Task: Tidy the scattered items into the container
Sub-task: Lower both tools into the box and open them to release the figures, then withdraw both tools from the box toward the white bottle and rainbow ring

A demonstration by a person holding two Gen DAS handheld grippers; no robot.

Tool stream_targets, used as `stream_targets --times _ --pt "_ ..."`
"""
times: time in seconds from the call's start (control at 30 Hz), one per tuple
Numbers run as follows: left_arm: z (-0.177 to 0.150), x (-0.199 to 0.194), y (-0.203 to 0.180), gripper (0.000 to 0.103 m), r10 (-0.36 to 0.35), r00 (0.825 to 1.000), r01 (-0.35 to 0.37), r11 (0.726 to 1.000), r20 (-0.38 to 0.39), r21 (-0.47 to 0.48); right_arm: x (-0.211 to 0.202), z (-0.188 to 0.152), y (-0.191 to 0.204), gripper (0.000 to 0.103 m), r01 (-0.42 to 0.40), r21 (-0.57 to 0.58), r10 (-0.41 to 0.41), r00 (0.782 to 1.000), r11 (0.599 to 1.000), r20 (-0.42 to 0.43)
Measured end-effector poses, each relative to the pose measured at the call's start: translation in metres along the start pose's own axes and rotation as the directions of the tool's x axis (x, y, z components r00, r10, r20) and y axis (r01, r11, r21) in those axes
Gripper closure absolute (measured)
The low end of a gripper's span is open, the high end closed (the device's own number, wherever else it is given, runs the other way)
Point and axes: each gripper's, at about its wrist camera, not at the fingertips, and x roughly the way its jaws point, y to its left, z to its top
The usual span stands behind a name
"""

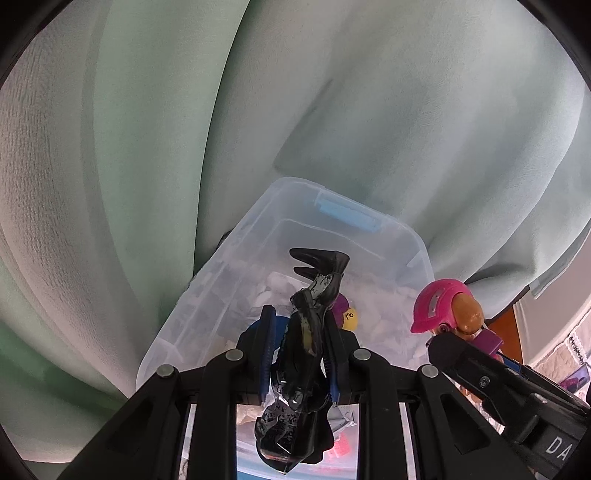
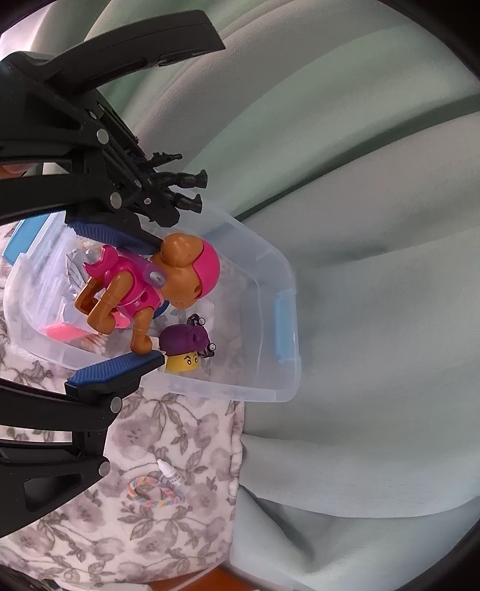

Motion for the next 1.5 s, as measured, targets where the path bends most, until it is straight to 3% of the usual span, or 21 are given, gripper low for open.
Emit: stream_targets --times 0.5,0.83,0.9,0.97,1.03,1.2,1.5 --pt "-0.004 0.009 -0.008 0.078 0.038 0.998 -0.037 0.999 -0.05 0.018 -0.001 0.007 -0.008 0.044 -0.041 -0.006 0.04 0.999 0.999 -0.01" --pt "-0.002 -0.003 -0.011 0.04 0.042 0.998 -0.041 0.999 -0.045 0.032 -0.014 0.005 -0.011 0.031 -0.083 -0.003 0.084 0.996 0.997 0.016" --pt "-0.003 -0.004 -0.011 0.036 0.042 0.998 -0.04 0.999 -0.049 0.027 -0.019 0.003 -0.012 0.025 -0.085 -0.001 0.085 0.996 0.996 0.027" --pt "-0.004 -0.004 -0.013 0.034 0.047 0.997 -0.045 0.999 -0.057 0.029 -0.026 0.002 -0.015 0.013 -0.089 0.007 0.088 0.995 0.996 0.047" --pt "-0.004 -0.005 -0.015 0.026 0.049 0.997 -0.047 0.998 -0.057 0.029 -0.032 0.002 -0.018 0.01 -0.091 0.013 0.09 0.994 0.996 0.061" --pt "-0.005 -0.012 -0.024 0.018 0.047 0.998 -0.045 0.998 -0.036 0.039 -0.048 0.0 -0.026 0.0 -0.085 0.021 0.082 0.992 0.996 0.095" --pt "-0.006 -0.023 -0.042 0.01 0.035 0.999 -0.036 0.997 0.003 0.072 -0.072 -0.007 -0.041 0.0 -0.105 0.052 0.097 0.986 0.993 0.138"
